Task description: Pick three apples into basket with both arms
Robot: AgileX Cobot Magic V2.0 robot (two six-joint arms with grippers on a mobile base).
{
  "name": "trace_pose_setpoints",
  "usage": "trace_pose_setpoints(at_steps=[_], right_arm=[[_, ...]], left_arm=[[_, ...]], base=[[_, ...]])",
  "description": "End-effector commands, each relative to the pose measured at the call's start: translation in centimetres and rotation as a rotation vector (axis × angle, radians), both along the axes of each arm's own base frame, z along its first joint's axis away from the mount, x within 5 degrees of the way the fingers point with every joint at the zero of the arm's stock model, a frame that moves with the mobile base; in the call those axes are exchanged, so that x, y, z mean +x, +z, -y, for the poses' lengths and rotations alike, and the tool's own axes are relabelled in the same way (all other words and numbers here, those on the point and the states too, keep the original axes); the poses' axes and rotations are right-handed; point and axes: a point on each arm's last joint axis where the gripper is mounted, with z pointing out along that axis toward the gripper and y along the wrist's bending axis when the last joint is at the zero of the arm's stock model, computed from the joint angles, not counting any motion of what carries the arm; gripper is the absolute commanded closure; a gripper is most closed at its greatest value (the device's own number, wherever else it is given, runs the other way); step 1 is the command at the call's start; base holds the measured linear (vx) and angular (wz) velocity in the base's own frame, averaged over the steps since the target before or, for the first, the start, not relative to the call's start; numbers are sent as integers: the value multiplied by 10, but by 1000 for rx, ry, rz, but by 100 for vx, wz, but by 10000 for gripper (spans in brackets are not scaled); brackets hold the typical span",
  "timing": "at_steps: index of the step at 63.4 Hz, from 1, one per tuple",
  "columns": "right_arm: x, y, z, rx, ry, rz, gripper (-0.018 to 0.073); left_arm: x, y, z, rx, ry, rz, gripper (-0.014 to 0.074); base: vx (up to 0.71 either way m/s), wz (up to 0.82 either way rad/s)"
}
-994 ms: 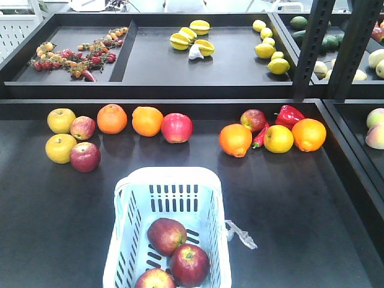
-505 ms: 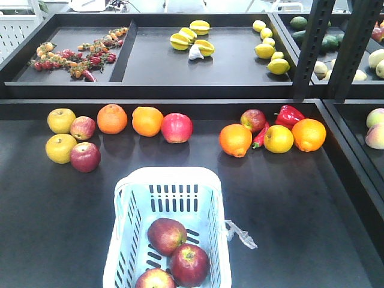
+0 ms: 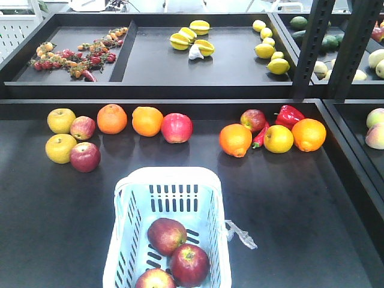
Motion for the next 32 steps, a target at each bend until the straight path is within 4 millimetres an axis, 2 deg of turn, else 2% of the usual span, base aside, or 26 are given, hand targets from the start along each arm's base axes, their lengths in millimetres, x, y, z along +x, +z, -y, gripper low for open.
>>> trace_pose_setpoints(at_steps=[1, 32], right_arm=[[3, 12, 1, -9, 0, 87, 568], [3, 12, 1, -9, 0, 87, 568]], left_arm=[[0, 0, 0, -10, -3, 74, 603], [0, 0, 0, -10, -3, 74, 603]], base=[[0, 0], [0, 0]])
